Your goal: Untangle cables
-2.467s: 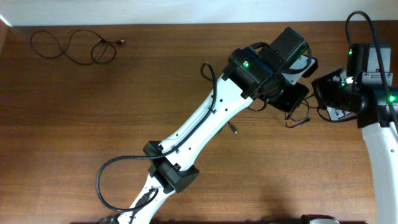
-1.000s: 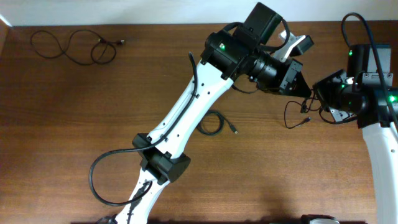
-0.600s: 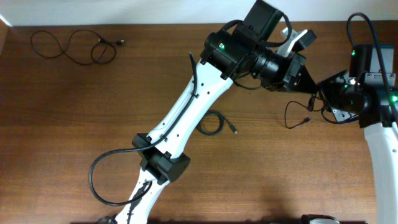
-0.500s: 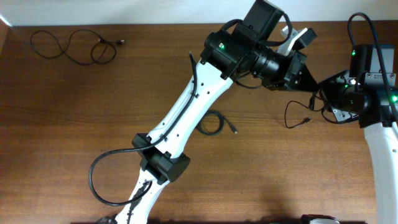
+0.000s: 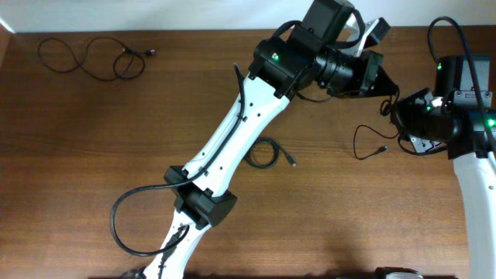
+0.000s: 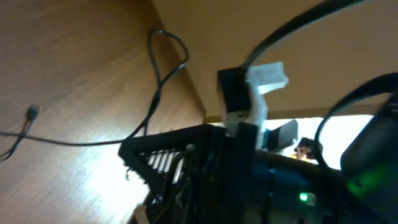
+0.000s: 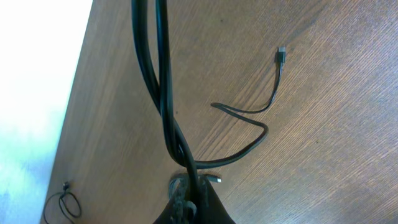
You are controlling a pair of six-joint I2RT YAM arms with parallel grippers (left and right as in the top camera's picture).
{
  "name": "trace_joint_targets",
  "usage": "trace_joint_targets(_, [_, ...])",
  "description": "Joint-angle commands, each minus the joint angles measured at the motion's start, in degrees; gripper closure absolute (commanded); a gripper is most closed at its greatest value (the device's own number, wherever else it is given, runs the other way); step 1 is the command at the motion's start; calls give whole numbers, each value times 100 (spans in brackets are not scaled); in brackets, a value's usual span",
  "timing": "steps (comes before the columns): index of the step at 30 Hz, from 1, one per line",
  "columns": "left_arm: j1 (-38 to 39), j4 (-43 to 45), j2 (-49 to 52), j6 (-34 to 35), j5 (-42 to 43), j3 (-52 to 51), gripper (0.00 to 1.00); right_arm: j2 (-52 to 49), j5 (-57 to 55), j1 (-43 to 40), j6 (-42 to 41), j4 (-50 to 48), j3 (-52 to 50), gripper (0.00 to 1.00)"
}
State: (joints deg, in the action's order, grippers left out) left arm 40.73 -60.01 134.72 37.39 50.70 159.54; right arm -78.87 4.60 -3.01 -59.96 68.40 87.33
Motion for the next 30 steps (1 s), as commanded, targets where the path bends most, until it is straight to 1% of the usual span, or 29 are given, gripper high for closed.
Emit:
trace_joint_targets(1, [-81,258,-57,22,796,68,100,-26,-328,35,59,24,11,96])
trace_joint_targets(4, [-157,251,-59,232,1069,68,100,-26,-334,37,57,20,11,96])
trace_joint_targets(9, [-199,251,-57,378,1126,68,100,-26,-271,37,59,24,11,96])
trace_joint_targets(10, [-212,251,-59,385,1220,68,100,-26,-293,35,59,24,11,96])
trace_joint_targets(14, [-319,251,-59,826,1864,68,100,-26,-553,35,57,15,11,96])
trace_joint_targets(17, [-382,251,-57,1104,2120,68,100,-26,-551,35,57,4,11,96])
trace_joint_targets(20, [-472,251,-59,1154,2153,68,100,-26,-470,37,90,13,11,96])
trace_joint_targets(25, [-553,254,-59,1574,2087,68,100,-26,-236,37,120,20,11,96])
trace_joint_targets(28, [-553,254,-59,1661,1963,68,100,-26,-50,37,98,-4,11,96])
trace_joint_targets(30, [-549,254,-59,1987,1963,68,100,-26,-59,37,42,-31,11,96])
